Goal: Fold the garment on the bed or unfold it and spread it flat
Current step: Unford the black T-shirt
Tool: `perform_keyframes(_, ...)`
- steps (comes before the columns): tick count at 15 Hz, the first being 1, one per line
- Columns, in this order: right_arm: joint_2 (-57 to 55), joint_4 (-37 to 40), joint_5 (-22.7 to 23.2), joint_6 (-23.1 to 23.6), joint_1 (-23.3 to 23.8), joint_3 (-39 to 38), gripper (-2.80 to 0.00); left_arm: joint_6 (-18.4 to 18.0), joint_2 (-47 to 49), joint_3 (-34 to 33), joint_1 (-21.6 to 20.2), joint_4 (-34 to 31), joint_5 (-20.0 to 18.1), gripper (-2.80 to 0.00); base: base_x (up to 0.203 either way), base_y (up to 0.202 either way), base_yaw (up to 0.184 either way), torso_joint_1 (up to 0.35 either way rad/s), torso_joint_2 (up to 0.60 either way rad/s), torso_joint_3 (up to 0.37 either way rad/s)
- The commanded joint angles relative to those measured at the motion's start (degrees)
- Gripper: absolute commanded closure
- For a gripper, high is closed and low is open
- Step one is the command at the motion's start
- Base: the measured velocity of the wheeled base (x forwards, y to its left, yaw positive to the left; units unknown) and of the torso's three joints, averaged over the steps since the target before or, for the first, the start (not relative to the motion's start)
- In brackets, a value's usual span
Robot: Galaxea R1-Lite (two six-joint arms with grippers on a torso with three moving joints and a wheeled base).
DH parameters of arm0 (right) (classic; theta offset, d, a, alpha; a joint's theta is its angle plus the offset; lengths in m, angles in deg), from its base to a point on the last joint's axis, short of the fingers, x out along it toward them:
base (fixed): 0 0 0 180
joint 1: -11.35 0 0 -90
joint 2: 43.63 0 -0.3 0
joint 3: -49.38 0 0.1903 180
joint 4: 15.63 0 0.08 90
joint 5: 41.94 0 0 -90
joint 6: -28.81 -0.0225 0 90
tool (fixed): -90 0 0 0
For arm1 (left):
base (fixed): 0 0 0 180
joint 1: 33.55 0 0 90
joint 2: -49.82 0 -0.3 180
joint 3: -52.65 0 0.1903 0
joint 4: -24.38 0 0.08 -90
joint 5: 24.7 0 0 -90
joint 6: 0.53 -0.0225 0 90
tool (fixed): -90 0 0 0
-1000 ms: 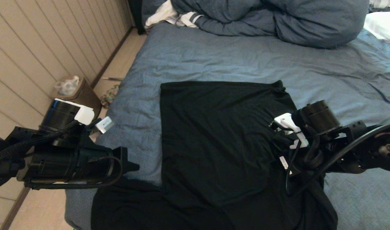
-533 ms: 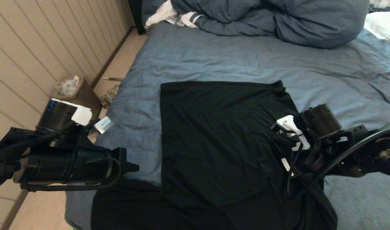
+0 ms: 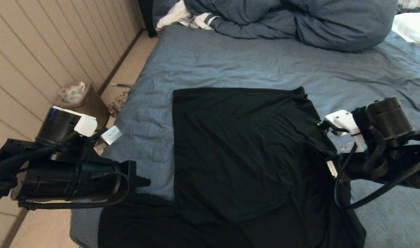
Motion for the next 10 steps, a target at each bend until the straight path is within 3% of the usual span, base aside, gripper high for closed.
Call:
perform_keyframes(1,6.2,2.8,-0.1,0.1,2.7,-0.4,0.00,0.2,-0.1,0.0,0.5,0.0,-0.1,0.00,0.000,0.000,0.000,0.000,0.00,0.000)
perform_keyframes(5,13.8,6.7,-0.2,0.1,9.1,-6.3,0.00,1.8,-2.8,-1.1,4.9,-0.4,-0.1,0.00,0.000,0.000,0.000,0.000,0.00,0.000)
perform_keyframes(10,18.3,6.7,0.3,2.9,21.1,-12.5,0.00,2.5,-3.0,-1.2,5.6,-0.5,0.0,0.00,0.000,0.000,0.000,0.000,0.00,0.000)
